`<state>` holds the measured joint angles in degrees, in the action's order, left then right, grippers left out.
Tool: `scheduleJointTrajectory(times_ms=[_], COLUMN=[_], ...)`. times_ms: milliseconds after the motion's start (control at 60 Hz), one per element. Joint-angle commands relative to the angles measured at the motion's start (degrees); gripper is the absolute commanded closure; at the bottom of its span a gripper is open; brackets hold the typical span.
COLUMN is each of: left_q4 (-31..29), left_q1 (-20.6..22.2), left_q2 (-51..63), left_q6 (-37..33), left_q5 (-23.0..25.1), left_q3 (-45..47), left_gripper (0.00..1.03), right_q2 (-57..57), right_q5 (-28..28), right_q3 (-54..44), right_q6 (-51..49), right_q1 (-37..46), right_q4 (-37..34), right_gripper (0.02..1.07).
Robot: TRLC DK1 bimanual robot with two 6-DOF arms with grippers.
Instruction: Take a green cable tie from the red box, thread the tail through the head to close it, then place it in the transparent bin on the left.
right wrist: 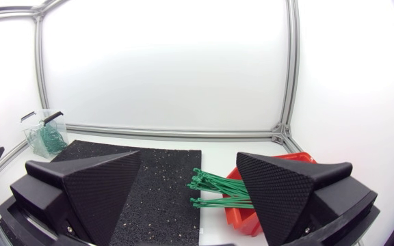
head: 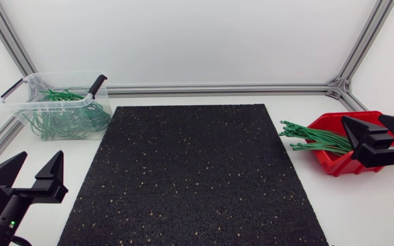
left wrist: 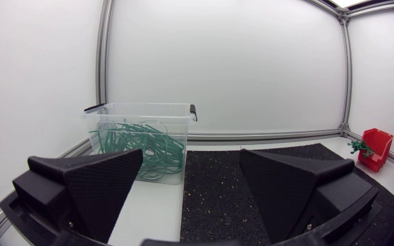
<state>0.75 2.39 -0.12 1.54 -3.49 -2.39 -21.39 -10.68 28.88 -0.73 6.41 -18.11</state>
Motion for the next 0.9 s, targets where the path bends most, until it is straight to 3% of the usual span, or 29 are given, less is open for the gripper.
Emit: scheduleJointTrajectory(times_ms=[0,200,333,417,617,883], left_q4=[-1.19,-1.19,-1.19,-1.19,-1.28,-1.28], left_q1=[0.33,0.16,0.33,0.42,0.24,0.33], left_q2=[-0.32,-0.32,-0.32,-0.32,-0.23,0.03], left_q6=[0.66,0.66,0.66,0.57,0.57,0.57], left_q5=[-0.56,-0.56,-0.56,-0.56,-0.56,-0.56], left_q3=[2.31,2.31,2.31,2.31,2.31,2.31], left_gripper=[0.05,0.05,0.05,0.05,0.05,0.05], right_q2=[-8.41,-23.61,-34.25,-39.7,-50.42,-57.8], right_q5=[-0.48,-2.33,-2.86,-4.09,-4.79,-4.35], right_q3=[5.13,16.91,26.14,30.09,35.72,35.45], right_q6=[-2.34,-19.75,-31.35,-32.93,-42.16,-59.3], right_q1=[2.29,3.69,4.13,5.27,5.89,6.5], right_q4=[-3.25,-10.37,-20.74,-23.9,-30.93,-34.36], right_gripper=[0.06,0.09,0.09,0.09,0.09,0.08])
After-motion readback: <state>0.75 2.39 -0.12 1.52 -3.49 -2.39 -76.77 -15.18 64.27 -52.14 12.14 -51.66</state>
